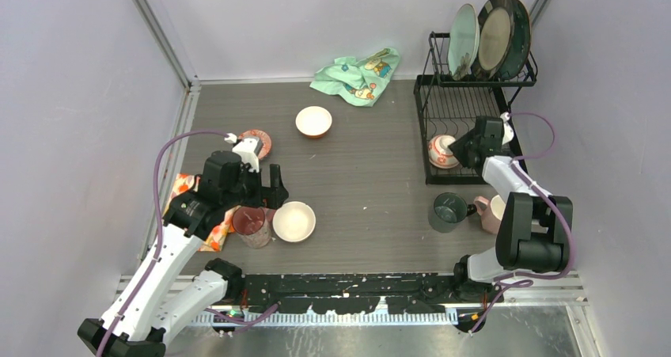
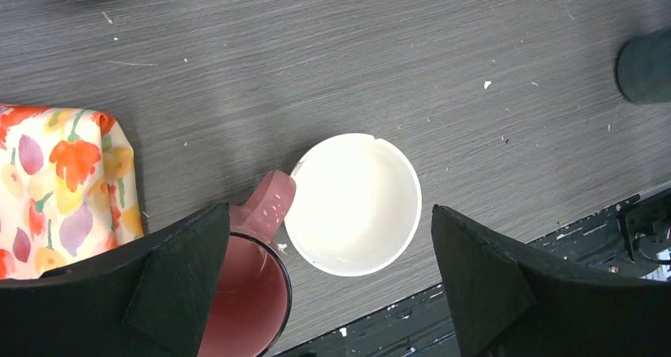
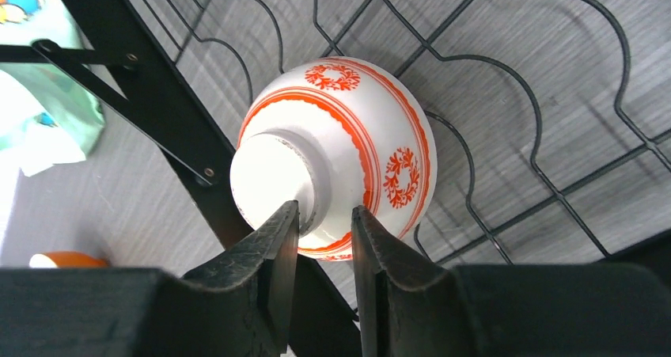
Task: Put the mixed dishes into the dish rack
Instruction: Move the bowl to the dish rack.
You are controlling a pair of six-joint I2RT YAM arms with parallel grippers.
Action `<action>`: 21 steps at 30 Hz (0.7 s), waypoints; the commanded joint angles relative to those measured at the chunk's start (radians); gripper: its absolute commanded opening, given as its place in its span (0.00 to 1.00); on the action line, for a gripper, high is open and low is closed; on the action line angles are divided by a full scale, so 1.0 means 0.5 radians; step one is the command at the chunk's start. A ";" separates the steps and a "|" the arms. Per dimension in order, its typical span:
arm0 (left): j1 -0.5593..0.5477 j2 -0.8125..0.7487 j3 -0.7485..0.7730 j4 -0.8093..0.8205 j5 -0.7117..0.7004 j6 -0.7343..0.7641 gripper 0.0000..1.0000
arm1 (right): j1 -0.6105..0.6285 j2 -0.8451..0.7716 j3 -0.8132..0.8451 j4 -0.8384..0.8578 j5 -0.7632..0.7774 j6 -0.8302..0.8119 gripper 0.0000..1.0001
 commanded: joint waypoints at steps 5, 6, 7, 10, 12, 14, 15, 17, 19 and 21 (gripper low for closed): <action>-0.017 -0.011 -0.004 0.083 -0.003 0.042 1.00 | -0.054 -0.079 -0.190 0.528 0.057 0.239 0.34; -0.017 -0.013 -0.004 0.083 -0.004 0.042 1.00 | -0.056 -0.068 -0.188 0.547 0.090 0.238 0.34; -0.017 -0.014 -0.004 0.084 -0.002 0.042 1.00 | -0.059 -0.054 -0.183 0.558 0.123 0.241 0.34; -0.017 -0.017 -0.004 0.083 -0.012 0.042 1.00 | -0.083 0.000 -0.152 0.595 0.146 0.260 0.34; -0.017 -0.018 -0.004 0.081 -0.023 0.042 1.00 | -0.090 0.031 -0.142 0.658 0.158 0.267 0.35; -0.016 -0.022 -0.004 0.080 -0.025 0.042 1.00 | -0.092 0.072 -0.117 0.682 0.210 0.254 0.38; -0.017 -0.023 -0.004 0.081 -0.027 0.043 1.00 | -0.100 0.092 -0.088 0.655 0.226 0.254 0.39; -0.017 -0.023 -0.004 0.077 -0.026 0.039 1.00 | -0.110 0.112 -0.013 0.551 0.209 0.272 0.41; -0.020 -0.027 -0.003 0.077 -0.025 0.039 1.00 | -0.111 0.065 -0.008 0.477 0.209 0.308 0.42; -0.020 -0.030 -0.004 0.080 -0.027 0.039 1.00 | -0.112 -0.004 -0.033 0.411 0.235 0.388 0.46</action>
